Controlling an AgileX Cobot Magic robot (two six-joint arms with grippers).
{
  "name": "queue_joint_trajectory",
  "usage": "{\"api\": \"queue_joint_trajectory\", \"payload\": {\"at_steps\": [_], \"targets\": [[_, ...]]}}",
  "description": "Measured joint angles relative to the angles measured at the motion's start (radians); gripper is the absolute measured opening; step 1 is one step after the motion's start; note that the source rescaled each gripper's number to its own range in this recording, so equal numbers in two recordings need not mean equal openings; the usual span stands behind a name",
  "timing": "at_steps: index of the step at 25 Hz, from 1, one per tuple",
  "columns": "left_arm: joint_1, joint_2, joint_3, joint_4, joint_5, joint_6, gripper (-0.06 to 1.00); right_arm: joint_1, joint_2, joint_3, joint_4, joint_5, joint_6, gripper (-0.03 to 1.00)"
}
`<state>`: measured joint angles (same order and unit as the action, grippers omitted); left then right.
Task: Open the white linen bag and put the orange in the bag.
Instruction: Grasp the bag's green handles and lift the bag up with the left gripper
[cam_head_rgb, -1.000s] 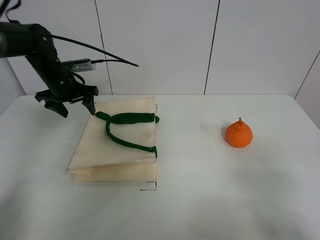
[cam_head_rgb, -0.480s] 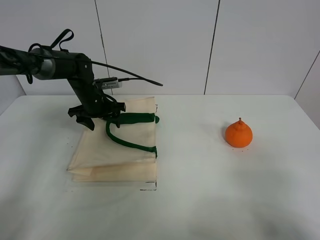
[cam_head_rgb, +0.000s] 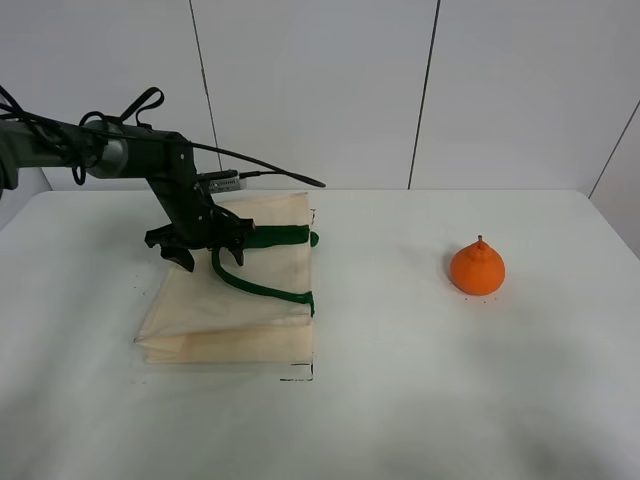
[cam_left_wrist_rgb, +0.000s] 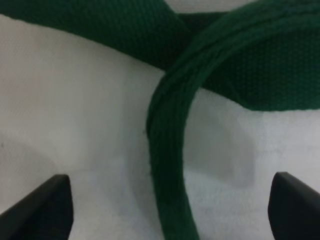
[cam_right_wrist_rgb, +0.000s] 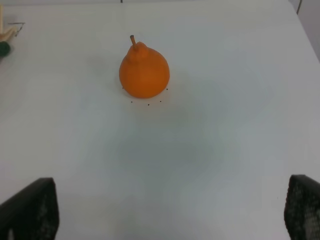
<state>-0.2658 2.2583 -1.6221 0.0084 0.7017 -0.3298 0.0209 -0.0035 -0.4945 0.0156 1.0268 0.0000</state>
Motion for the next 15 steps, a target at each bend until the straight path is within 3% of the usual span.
{"api": "queue_joint_trajectory", "payload": {"at_steps": [3, 6, 9, 15], "targets": [[0.000, 0.011, 0.000, 0.000, -0.002, -0.007, 0.99, 0.000, 0.000, 0.000, 0.000, 0.000, 0.000, 1.00], [0.000, 0.012, 0.000, 0.000, -0.002, -0.008, 0.87, 0.000, 0.000, 0.000, 0.000, 0.000, 0.000, 1.00], [0.000, 0.012, 0.000, 0.000, -0.002, -0.010, 0.63, 0.000, 0.000, 0.000, 0.000, 0.000, 0.000, 1.00], [0.000, 0.012, 0.000, -0.002, 0.000, -0.013, 0.02, 0.000, 0.000, 0.000, 0.000, 0.000, 0.000, 1.00]]}}
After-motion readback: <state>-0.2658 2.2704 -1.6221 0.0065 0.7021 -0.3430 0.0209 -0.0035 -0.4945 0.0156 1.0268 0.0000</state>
